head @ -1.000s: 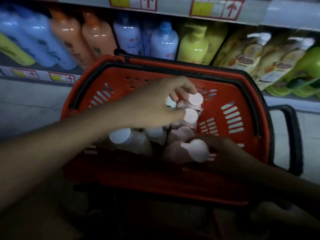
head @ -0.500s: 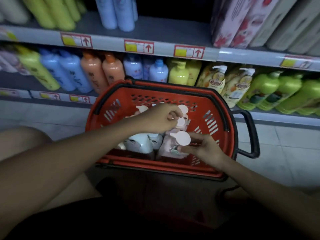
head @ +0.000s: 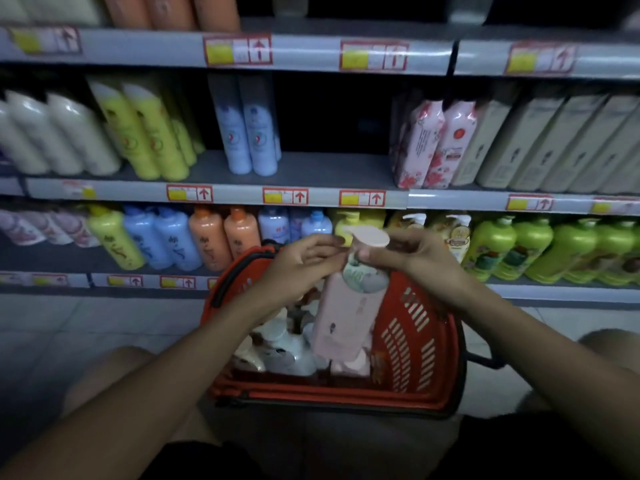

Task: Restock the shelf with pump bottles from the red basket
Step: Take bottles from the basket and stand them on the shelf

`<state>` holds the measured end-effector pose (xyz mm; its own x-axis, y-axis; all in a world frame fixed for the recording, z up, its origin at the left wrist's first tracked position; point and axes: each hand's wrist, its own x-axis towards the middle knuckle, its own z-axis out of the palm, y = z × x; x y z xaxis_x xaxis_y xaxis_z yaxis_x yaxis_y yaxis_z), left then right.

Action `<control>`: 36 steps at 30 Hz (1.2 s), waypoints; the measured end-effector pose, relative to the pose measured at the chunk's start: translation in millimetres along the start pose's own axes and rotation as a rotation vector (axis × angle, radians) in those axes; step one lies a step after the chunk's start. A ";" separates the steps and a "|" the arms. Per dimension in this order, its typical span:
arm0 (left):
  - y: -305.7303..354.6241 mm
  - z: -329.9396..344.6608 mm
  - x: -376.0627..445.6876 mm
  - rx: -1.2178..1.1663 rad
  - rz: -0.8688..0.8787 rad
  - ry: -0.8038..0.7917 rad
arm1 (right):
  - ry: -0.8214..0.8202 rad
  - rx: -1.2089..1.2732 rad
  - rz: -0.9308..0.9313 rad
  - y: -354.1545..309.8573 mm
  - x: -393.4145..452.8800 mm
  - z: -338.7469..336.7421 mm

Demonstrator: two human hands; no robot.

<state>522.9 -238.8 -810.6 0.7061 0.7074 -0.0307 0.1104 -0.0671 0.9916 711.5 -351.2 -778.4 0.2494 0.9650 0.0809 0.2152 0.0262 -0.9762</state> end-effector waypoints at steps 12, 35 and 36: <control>164.2 -6.8 44.3 -0.039 0.328 -0.013 | 0.364 0.088 -0.280 -205.1 42.1 -58.2; 267.1 130.8 56.6 -0.485 0.274 -0.186 | 0.684 0.058 -0.268 -166.5 -42.5 -130.1; 268.4 139.0 59.4 -0.508 0.267 -0.192 | 0.708 0.047 -0.274 -165.7 -45.7 -134.4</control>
<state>691.7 -312.6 -563.6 0.7824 0.5693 0.2526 -0.4027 0.1530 0.9024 791.4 -434.7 -593.2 0.7427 0.5248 0.4159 0.3204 0.2670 -0.9089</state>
